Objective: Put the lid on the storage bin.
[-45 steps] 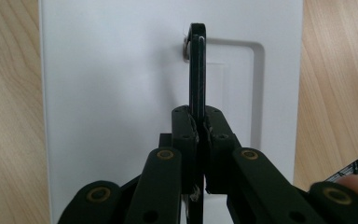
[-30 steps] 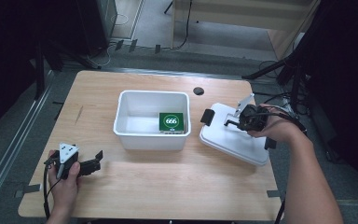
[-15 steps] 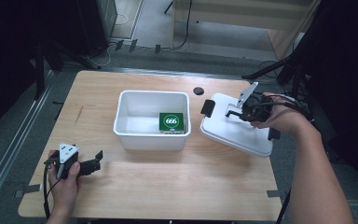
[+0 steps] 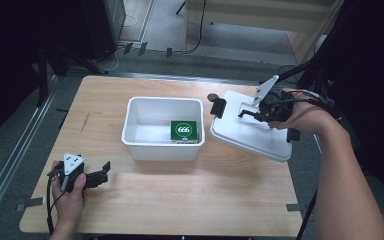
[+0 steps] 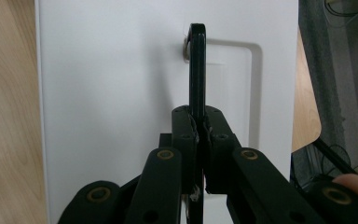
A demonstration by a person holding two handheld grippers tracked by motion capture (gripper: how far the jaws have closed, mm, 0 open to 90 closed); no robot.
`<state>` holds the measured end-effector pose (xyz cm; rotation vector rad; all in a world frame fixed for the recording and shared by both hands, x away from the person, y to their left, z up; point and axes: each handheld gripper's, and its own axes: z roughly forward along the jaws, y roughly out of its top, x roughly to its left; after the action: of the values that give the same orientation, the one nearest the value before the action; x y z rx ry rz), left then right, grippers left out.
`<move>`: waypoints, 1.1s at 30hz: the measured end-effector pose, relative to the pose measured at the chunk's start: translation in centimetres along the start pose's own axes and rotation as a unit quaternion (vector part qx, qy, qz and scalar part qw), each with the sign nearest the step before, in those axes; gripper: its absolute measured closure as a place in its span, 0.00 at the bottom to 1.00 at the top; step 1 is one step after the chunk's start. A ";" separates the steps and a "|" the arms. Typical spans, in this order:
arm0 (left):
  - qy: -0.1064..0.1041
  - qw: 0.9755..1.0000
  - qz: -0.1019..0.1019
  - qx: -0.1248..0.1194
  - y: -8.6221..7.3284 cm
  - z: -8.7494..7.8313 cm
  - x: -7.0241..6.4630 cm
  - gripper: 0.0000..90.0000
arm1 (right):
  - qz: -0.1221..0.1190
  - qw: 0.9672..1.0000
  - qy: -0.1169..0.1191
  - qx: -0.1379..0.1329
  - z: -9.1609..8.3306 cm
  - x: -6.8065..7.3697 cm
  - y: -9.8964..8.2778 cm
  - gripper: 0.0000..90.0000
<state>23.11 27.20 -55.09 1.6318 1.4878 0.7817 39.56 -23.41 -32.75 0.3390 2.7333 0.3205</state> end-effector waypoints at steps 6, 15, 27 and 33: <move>0.000 1.000 0.000 0.002 0.0 -0.1 0.1 0.00 | -0.015 1.000 0.004 -0.008 -0.5 0.4 1.8 0.95; -0.001 1.000 -0.001 0.003 0.0 -0.1 0.1 0.00 | -0.048 0.999 0.008 -0.017 -1.5 1.3 5.3 0.95; 0.000 1.000 -0.003 0.006 0.0 -0.1 0.2 0.00 | -0.071 0.997 0.026 -0.027 -0.3 2.0 9.4 0.95; 0.001 1.000 -0.005 0.003 0.0 -0.1 0.2 0.00 | -0.086 0.995 0.037 -0.030 0.6 2.5 11.1 0.95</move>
<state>23.09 27.43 -55.06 1.6283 1.5008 0.7745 39.69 -12.14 -31.20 0.0769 2.7945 0.3749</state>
